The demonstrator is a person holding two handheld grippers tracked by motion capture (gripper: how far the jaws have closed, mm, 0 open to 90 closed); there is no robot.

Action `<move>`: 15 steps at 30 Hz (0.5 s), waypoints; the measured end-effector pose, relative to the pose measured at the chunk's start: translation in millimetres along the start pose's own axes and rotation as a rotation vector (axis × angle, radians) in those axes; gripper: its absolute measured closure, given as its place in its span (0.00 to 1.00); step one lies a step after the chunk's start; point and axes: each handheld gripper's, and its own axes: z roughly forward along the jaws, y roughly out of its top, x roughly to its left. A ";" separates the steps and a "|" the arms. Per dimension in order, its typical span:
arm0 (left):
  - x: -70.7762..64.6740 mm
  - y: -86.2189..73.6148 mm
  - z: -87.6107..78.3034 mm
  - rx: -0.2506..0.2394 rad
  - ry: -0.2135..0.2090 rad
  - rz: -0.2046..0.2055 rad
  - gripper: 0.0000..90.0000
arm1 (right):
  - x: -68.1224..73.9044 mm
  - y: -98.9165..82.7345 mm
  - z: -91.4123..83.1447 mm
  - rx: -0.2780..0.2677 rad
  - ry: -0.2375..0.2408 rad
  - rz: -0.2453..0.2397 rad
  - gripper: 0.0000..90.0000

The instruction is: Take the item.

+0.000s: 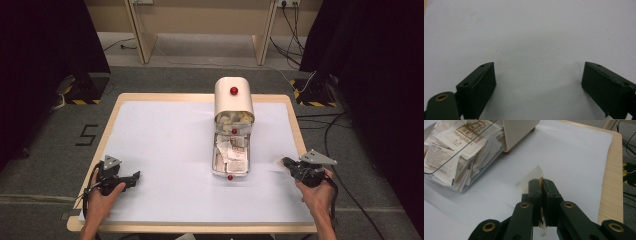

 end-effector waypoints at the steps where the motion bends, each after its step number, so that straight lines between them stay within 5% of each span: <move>1: 0.1 0.0 -0.1 0.001 0.000 0.001 0.13 | -0.3 -0.6 1.0 0.003 0.000 0.001 0.96; 15: 0.1 0.0 -0.1 0.001 0.000 0.001 0.13 | 1.3 -3.9 8.9 0.035 0.006 -0.015 0.96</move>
